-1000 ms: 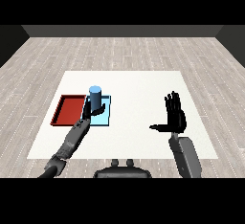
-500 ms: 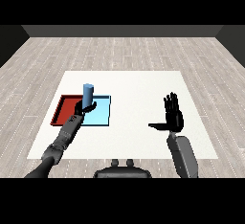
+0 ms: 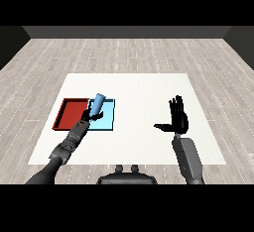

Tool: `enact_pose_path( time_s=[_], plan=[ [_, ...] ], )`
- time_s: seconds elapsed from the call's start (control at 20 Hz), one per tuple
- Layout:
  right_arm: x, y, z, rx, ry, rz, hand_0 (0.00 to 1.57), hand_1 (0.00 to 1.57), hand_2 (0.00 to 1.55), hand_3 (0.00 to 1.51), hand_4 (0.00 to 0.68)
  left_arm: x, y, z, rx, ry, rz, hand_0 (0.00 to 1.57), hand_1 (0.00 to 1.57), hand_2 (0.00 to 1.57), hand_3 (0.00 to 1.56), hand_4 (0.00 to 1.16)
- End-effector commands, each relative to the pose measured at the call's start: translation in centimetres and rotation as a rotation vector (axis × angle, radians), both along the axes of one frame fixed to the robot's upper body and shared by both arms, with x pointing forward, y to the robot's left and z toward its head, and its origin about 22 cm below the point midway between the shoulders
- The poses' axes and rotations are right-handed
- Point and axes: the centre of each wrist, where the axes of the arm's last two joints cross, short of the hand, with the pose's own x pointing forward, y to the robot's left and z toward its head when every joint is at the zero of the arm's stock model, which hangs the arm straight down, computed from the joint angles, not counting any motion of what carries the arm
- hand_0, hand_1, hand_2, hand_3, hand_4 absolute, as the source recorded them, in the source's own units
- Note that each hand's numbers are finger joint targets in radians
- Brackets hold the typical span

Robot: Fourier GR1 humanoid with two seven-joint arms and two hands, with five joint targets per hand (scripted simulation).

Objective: Pick the blue can and put it in the blue box

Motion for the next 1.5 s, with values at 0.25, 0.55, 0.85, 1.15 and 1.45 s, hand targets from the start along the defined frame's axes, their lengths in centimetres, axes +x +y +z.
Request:
enact_pose_path(
  time_s=[0.25, 0.55, 0.85, 1.15, 1.45],
  plan=[
    [-0.1, -1.4, -0.5, 0.001, -0.016, -0.009, 0.0, 0.0, 0.0, 0.0, 0.0, -2.9, -0.5, -3.3, -0.132, 0.18, 0.054, 1.57, 1.57, 1.49, 0.0, 0.63],
    [-0.6, 0.2, -1.3, 0.037, -0.017, 0.008, 0.0, 0.0, 0.0, 0.0, 0.0, -2.3, 0.5, -2.5, 0.082, 0.196, 0.007, 0.0, 0.0, 0.0, 0.0, 0.0],
    [-1.1, -1.0, -0.6, 0.036, -0.04, 0.009, 0.0, 0.0, 0.0, 0.0, 0.0, -1.5, -0.3, -1.7, 0.053, -0.126, 0.201, 0.0, 0.0, 0.0, 0.0, 0.0],
    [-1.3, -0.6, -1.0, 0.053, -0.044, 0.026, 0.0, 0.0, 0.0, 0.0, 0.0, 1.7, -1.5, 3.2, -0.05, -0.633, 0.058, 0.0, 0.0, 0.0, 0.0, 0.0],
    [-0.5, -1.0, 0.4, -0.033, 0.014, 0.056, 0.0, 0.0, 0.0, 0.0, 0.0, 0.0, -4.6, 3.6, -0.264, -0.889, -0.19, 0.0, 0.0, 0.0, 0.0, 0.0]
  ],
)
